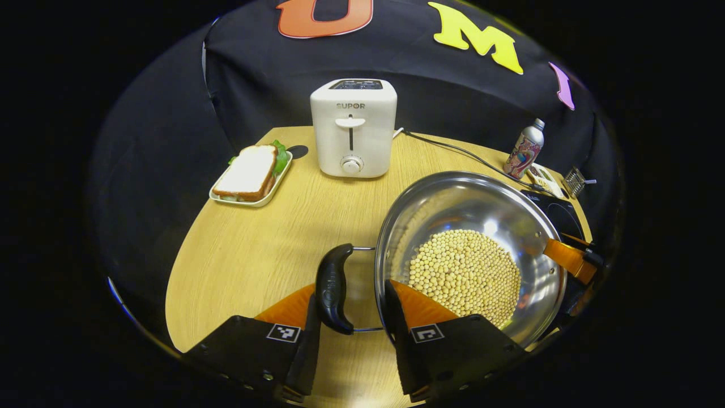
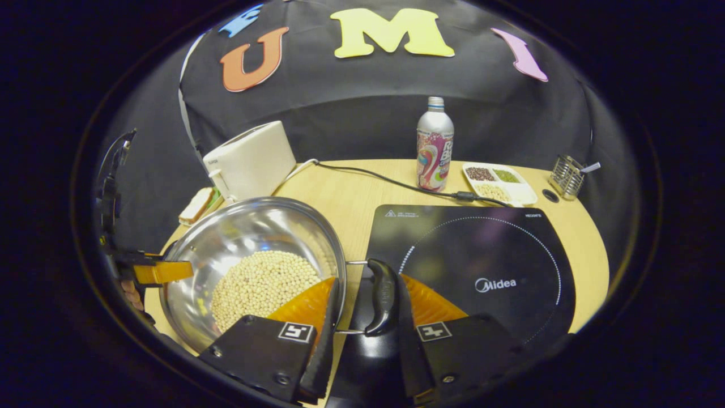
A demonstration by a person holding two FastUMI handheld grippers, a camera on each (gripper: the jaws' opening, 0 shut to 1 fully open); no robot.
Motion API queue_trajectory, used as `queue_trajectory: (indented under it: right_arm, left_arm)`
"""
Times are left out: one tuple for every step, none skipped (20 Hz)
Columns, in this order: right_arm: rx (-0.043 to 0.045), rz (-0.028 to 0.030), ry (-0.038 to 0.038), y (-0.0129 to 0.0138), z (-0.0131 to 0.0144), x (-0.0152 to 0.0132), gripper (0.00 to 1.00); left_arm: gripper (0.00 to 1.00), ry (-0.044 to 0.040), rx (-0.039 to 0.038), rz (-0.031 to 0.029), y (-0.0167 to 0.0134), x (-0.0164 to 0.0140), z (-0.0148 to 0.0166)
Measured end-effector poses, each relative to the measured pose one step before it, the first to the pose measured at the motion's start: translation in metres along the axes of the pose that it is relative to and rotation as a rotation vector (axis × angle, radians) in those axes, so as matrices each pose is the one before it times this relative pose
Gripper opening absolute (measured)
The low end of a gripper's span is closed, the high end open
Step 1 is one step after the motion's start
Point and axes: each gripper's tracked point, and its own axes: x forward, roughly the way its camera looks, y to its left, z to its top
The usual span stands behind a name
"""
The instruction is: First push the handle of the pot to place it horizontally, then grasp the pot with both hands and set it on the induction cooktop.
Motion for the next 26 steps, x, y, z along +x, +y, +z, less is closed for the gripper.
queue_trajectory:
  right_arm:
    - [-0.00231, 0.00643, -0.0111, 0.0022, 0.00543, -0.00832, 0.51]
    - [-0.00451, 0.00409, -0.00993, 0.00108, 0.00572, -0.00832, 0.53]
    - [-0.0083, 0.00402, -0.01178, 0.00038, 0.00631, -0.00916, 0.5]
    - [-0.00174, 0.00435, -0.00755, 0.00007, 0.005, -0.00911, 0.5]
    - [-0.00488, 0.00573, -0.00922, -0.00034, 0.00651, -0.01086, 0.53]
    - [0.00112, 0.00554, -0.00868, -0.00029, 0.0055, -0.00959, 0.52]
    - [0.00024, 0.0052, -0.00692, -0.00114, 0.00552, -0.01048, 0.5]
    - [-0.00049, 0.0037, -0.00562, -0.00324, 0.0055, -0.01052, 0.5]
    - [0.00067, 0.00281, -0.00639, -0.00329, 0.00701, -0.01015, 0.52]
    - [-0.00292, 0.00074, -0.007, -0.00445, 0.00642, -0.00886, 0.5]
    - [0.00252, -0.00177, -0.00709, -0.00585, 0.00567, -0.00925, 0.5]
    - [0.00221, -0.00299, -0.00714, -0.00684, 0.00552, -0.00991, 0.52]
    - [-0.00057, -0.00555, -0.00645, -0.00844, 0.00514, -0.009, 0.52]
    - [0.00251, -0.00726, -0.00874, -0.00888, 0.00466, -0.00757, 0.49]
    - [0.00228, -0.00766, -0.00613, -0.00986, 0.00394, -0.00663, 0.52]
    - [0.00649, -0.00942, -0.00375, -0.01079, 0.00238, -0.00682, 0.52]
    - [0.01644, -0.00921, -0.0027, -0.01191, 0.00263, -0.00651, 0.52]
    - [0.00696, -0.008, -0.0025, -0.01191, 0.00277, -0.00514, 0.52]
    - [0.00961, -0.00893, -0.00372, -0.01266, 0.00237, -0.00344, 0.52]
    - [0.00623, -0.00938, -0.00116, -0.01224, 0.00215, -0.00412, 0.52]
    - [0.00473, -0.00929, -0.00558, -0.01153, 0.00231, -0.00357, 0.52]
    - [0.00399, -0.00728, -0.00262, -0.01053, 0.00238, -0.00314, 0.52]
    - [0.00613, -0.00668, 0.00038, -0.01353, 0.00105, -0.00362, 0.52]
    - [0.00731, -0.00465, 0.00151, -0.01071, 0.0023, -0.00161, 0.52]
    - [0.00168, -0.00467, 0.00245, -0.01193, 0.0017, -0.00141, 0.5]
    - [0.00562, -0.00605, -0.00044, -0.01042, 0.00198, -0.0016, 0.49]
  left_arm:
    - [0.56, -0.00396, -0.00354, 0.00076, -0.00117, -0.00855, 0.00162]
    - [0.51, -0.00975, -0.00241, 0.00051, 0.00005, -0.00582, 0.00151]
    - [0.56, -0.00815, -0.0007, 0.00035, -0.00127, -0.00926, 0.00159]
    - [0.56, -0.01113, -0.00507, 0.00129, -0.00182, -0.01217, 0.00335]
    - [0.55, -0.01066, 0.00072, 0.00045, -0.00238, -0.01124, 0.00417]
    - [0.55, -0.01143, -0.00232, 0.00041, -0.00143, -0.01086, 0.00302]
    - [0.55, -0.00675, 0.0027, 0.00083, -0.00391, -0.01001, 0.00372]
    - [0.55, -0.00817, -0.00057, 0.00063, -0.00302, -0.00986, 0.00306]
    - [0.55, -0.00613, 0.00251, 0.00017, -0.00538, -0.00894, 0.00371]
    - [0.55, -0.00793, 0.00501, -0.00129, -0.00736, -0.00797, 0.0045]
    - [0.56, -0.01207, 0.00632, -0.00247, -0.0076, -0.00768, 0.00689]
    - [0.65, -0.00386, 0.0046, -0.00358, -0.00608, -0.00528, 0.00317]
    - [0.65, -0.0031, 0.00371, -0.00559, -0.00954, -0.00606, 0.00277]
    - [0.46, -0.0027, 0.00669, -0.00664, -0.01102, -0.00554, 0.00479]
    - [0.56, -0.00333, 0.00695, -0.00703, -0.0112, -0.00335, 0.00421]
    - [0.55, -0.00152, 0.00614, -0.00703, -0.01225, -0.00463, 0.00439]
    - [0.46, -0.00397, 0.00934, -0.00837, -0.01273, -0.00149, 0.0034]
    - [0.55, -0.00186, 0.00761, -0.00803, -0.01331, 0.00053, 0.00402]
    - [0.46, -0.00163, 0.00816, -0.00829, -0.01284, -0.00098, 0.00312]
    - [0.55, -0.00264, 0.01052, -0.00763, -0.01276, 0.00082, 0.00369]
    - [0.55, -0.00276, 0.0068, -0.00781, -0.01209, 0.00441, 0.00339]
    - [0.55, -0.00339, 0.00648, -0.00768, -0.01312, 0.00394, 0.00502]
    - [0.55, -0.00214, 0.00451, -0.00737, -0.01087, 0.0029, 0.00385]
    - [0.55, -0.00333, 0.00453, -0.00696, -0.0125, 0.0037, 0.00435]
    - [0.55, -0.00569, 0.00737, -0.00488, -0.01085, 0.00482, 0.00328]
    - [0.55, -0.00676, 0.00723, -0.00373, -0.00969, -0.00154, 0.00151]
